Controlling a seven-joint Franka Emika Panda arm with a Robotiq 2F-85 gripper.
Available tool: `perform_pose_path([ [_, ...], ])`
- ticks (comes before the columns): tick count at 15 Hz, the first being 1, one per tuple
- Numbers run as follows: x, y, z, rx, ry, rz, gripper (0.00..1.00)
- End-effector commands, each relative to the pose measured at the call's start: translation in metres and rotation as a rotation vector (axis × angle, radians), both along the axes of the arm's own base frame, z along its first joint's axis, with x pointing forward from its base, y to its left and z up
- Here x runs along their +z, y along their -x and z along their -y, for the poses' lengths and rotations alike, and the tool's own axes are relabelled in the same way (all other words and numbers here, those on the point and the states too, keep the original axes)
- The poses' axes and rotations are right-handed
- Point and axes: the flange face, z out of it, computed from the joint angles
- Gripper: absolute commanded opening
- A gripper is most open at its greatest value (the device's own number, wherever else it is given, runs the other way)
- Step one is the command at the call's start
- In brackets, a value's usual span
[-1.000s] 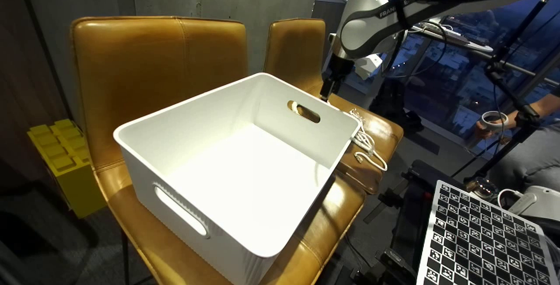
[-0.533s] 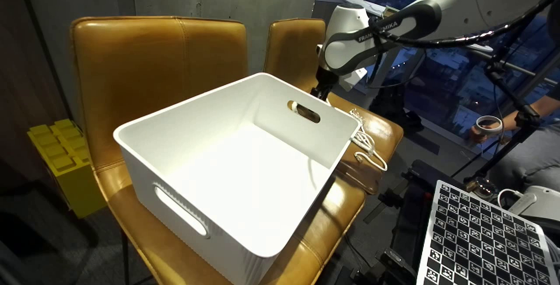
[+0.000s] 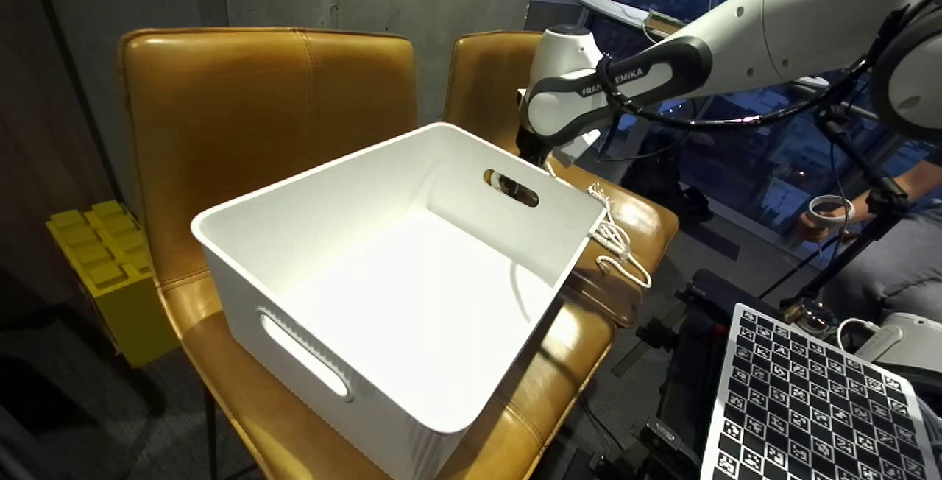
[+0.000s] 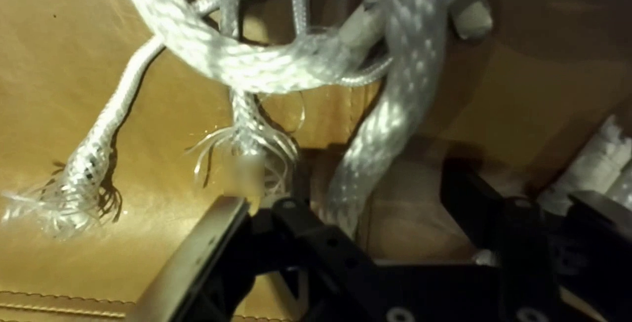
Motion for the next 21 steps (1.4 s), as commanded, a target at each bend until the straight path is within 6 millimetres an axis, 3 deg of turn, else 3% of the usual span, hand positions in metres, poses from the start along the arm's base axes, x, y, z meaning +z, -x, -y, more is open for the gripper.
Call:
perform_pose_path([
  [1, 0.003, -0.006, -0.001, -0.011, 0.016, -0.018, 0.38],
  [5, 0.024, -0.004, 0.000, -0.010, 0.024, -0.009, 0.09],
  [6, 0.041, -0.005, 0.002, -0.006, 0.021, 0.002, 0.01],
  [7, 0.052, -0.006, 0.003, -0.005, 0.022, 0.010, 0.00],
  [10, 0.109, -0.004, 0.004, -0.011, 0.031, 0.035, 0.03],
  [14, 0.178, 0.011, -0.012, 0.000, 0.022, 0.055, 0.03],
  [21, 0.295, 0.047, -0.078, 0.141, 0.018, 0.114, 0.03],
])
